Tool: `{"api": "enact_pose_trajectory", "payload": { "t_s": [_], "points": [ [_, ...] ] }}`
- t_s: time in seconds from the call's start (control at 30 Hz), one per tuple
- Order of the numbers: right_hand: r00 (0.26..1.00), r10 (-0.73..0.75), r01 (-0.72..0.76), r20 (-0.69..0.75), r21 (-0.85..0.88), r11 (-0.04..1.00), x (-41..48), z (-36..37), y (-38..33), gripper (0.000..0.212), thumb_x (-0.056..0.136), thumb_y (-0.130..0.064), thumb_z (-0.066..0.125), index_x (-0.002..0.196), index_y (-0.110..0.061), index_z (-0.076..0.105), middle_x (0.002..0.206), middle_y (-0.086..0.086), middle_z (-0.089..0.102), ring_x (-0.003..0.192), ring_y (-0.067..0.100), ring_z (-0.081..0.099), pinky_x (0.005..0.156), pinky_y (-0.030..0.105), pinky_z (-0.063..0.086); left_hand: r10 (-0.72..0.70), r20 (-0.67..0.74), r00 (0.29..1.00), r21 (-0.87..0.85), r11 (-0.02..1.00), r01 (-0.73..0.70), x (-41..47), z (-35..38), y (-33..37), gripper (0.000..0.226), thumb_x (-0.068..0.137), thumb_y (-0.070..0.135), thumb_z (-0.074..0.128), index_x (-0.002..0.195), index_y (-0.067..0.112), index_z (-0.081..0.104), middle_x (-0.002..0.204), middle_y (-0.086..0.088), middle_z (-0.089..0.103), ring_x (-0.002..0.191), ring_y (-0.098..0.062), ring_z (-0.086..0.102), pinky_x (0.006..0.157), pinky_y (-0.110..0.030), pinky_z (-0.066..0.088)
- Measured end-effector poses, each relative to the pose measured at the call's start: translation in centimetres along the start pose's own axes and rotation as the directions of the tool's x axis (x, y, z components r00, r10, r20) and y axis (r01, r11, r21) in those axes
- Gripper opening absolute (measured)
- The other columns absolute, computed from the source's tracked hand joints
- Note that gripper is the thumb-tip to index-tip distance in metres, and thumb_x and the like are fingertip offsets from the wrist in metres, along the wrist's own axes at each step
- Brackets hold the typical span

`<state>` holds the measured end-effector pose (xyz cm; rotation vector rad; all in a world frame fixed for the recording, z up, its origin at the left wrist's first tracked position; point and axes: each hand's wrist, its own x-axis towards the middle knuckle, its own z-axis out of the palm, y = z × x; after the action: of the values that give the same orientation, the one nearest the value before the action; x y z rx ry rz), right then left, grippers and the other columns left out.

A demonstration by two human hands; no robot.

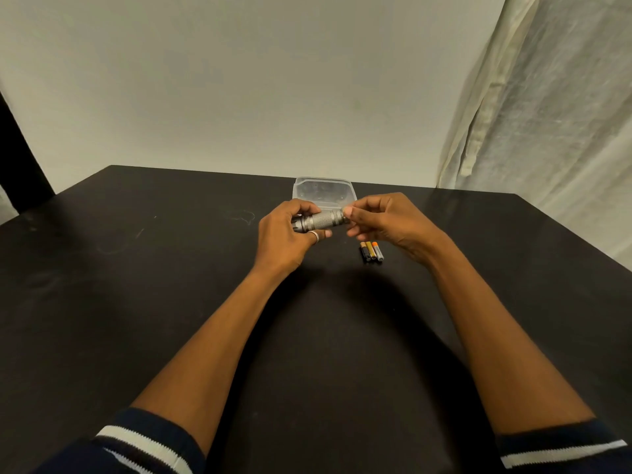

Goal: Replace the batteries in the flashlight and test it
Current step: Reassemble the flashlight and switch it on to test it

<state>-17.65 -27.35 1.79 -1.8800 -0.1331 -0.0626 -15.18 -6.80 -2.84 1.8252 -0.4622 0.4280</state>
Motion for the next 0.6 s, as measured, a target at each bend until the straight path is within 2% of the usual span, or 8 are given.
{"api": "enact_pose_trajectory", "payload": {
  "t_s": [0.1,0.17,0.27,0.37,0.5,0.6],
  "points": [
    [0.999,0.021,-0.023,-0.041,-0.059,0.998,0.0,0.5,-0.1,0.027,0.095,-0.035,0.070,0.095,-0.008,0.075,0.081,0.006,0.078,0.072,0.011,0.074,0.065,0.020,0.060,-0.004,0.004,1.000,-0.008,1.000,0.004,0.0,0.0,0.0,0.038,0.069,0.010,0.092,0.101,0.013,0.072,0.099,0.001,0.069,0.080,0.005,0.062,0.069,-0.006,0.048],
    [0.997,0.024,-0.030,-0.076,-0.085,0.996,0.1,0.8,-0.1,0.032,0.095,-0.038,0.070,0.095,-0.007,0.075,0.084,0.008,0.077,0.071,0.009,0.074,0.063,0.019,0.059,-0.010,0.002,1.000,-0.011,1.000,0.010,0.0,0.0,0.0,0.038,0.069,0.010,0.092,0.101,0.014,0.072,0.099,0.002,0.069,0.080,0.005,0.063,0.069,-0.007,0.049],
    [0.994,-0.003,-0.001,-0.108,-0.034,0.999,0.1,1.0,-0.1,0.026,0.094,-0.030,0.072,0.104,-0.006,0.072,0.090,0.008,0.075,0.072,0.006,0.073,0.064,0.018,0.058,-0.008,0.002,1.000,-0.015,1.000,0.008,0.0,0.0,-0.1,0.038,0.069,0.011,0.092,0.101,0.014,0.072,0.099,0.002,0.069,0.082,-0.002,0.064,0.070,-0.008,0.050],
    [0.994,-0.020,0.023,-0.108,0.029,0.999,0.1,1.0,-0.2,0.022,0.093,-0.024,0.075,0.106,-0.006,0.072,0.097,0.013,0.075,0.077,0.011,0.075,0.068,0.020,0.060,-0.005,0.000,1.000,-0.011,1.000,0.005,0.0,0.0,-0.1,0.038,0.069,0.011,0.092,0.101,0.014,0.072,0.100,0.001,0.070,0.084,-0.005,0.065,0.072,-0.010,0.052],
    [0.999,0.026,-0.029,0.020,0.120,0.992,-0.1,0.0,-0.2,0.028,0.087,-0.009,0.078,0.114,-0.004,0.073,0.106,0.015,0.078,0.095,0.022,0.077,0.081,0.026,0.062,-0.010,-0.002,1.000,-0.016,1.000,0.010,0.0,0.1,-0.1,0.037,0.069,0.008,0.091,0.101,0.013,0.072,0.100,-0.001,0.070,0.082,-0.004,0.064,0.072,-0.010,0.052],
    [0.998,0.040,-0.044,0.044,0.112,0.993,-0.1,-0.4,0.0,0.029,0.086,0.000,0.077,0.115,-0.004,0.073,0.105,0.014,0.079,0.095,0.024,0.078,0.079,0.026,0.062,-0.009,0.001,1.000,-0.018,1.000,0.009,0.0,0.1,-0.1,0.038,0.069,0.007,0.092,0.101,0.012,0.072,0.099,-0.001,0.071,0.081,-0.003,0.063,0.072,-0.010,0.052]
  ]
}}
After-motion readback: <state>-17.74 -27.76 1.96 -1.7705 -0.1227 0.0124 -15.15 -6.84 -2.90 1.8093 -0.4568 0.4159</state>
